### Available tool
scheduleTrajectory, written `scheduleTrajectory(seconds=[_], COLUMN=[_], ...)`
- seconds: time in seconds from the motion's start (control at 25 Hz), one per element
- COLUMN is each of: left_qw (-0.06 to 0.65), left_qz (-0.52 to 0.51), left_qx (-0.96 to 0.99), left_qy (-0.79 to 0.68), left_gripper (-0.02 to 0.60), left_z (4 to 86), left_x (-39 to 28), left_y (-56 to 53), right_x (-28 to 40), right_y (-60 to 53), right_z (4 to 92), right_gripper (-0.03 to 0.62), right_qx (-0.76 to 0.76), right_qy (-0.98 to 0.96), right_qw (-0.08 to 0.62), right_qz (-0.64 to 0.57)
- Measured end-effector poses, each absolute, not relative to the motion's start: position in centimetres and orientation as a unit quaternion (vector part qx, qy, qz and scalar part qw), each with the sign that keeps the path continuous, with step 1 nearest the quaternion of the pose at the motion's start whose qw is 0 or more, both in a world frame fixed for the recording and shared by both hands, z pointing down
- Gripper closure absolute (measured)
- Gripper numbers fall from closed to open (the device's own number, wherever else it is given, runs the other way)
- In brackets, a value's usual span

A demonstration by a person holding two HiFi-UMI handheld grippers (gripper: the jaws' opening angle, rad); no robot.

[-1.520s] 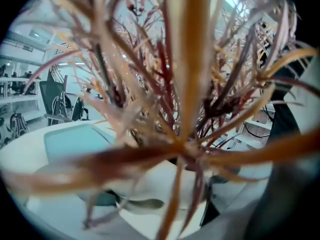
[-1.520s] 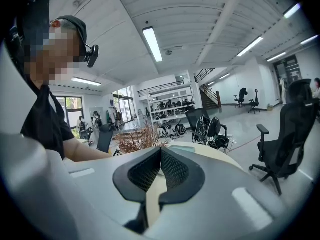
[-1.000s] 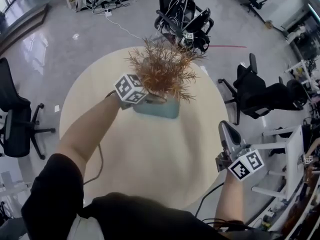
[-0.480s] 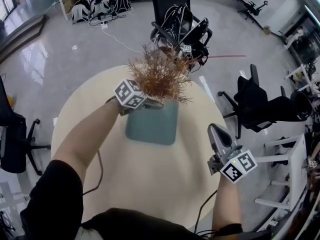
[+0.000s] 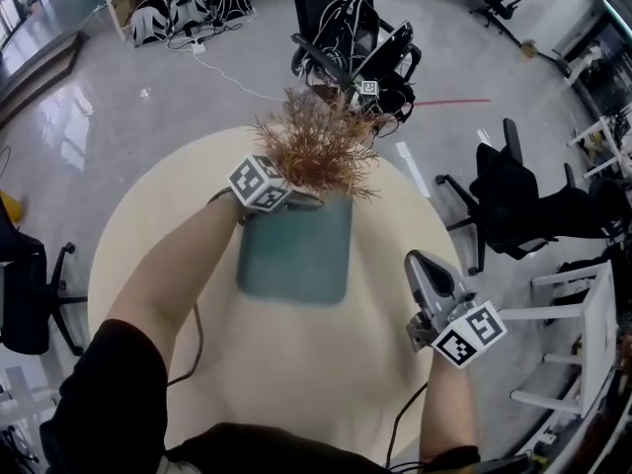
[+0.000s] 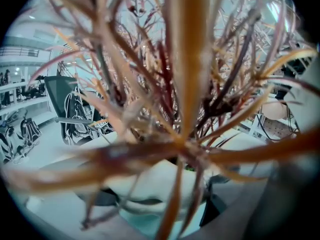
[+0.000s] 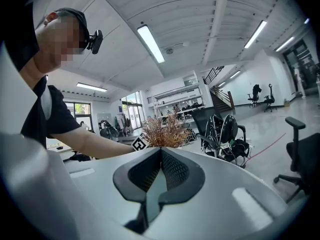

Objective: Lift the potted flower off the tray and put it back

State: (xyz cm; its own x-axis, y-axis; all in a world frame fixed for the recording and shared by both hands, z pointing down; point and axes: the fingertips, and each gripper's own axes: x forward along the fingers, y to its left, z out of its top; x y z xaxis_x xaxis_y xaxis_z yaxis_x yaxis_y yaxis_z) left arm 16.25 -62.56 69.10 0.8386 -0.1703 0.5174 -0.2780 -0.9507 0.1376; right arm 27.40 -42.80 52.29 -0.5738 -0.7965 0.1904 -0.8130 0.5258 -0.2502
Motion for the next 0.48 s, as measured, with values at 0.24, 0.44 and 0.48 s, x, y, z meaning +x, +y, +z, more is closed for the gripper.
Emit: scheduleTrajectory(seconds=[0.24,0.44,0.48], left_qw=[0.086,0.059,0.061], left_qz=[0.271,0.286,0.286], left_qx=[0.952,0.951,0.951], left_qy=[-0.109,-0.099,-0.098], left_gripper=[0.041,0.040,0.040], left_z=[70.7,71.7,71.7], left_x=[17.2,17.3,17.3], left_y=[-63.8,-64.1,-64.0], right_x=[28.0,28.1,28.1], right_y=[-43.3,-43.4,-43.3], right_z=[53.7,54.9,55.1], right_gripper=[0.577,0.577,0.577], right_qx=[0.463,0.463,0.464], right_qy=[-0.871,-0.870,-0.869], right_qw=[0.021,0.019,0.019], right_qz=[0.164,0.170,0.172])
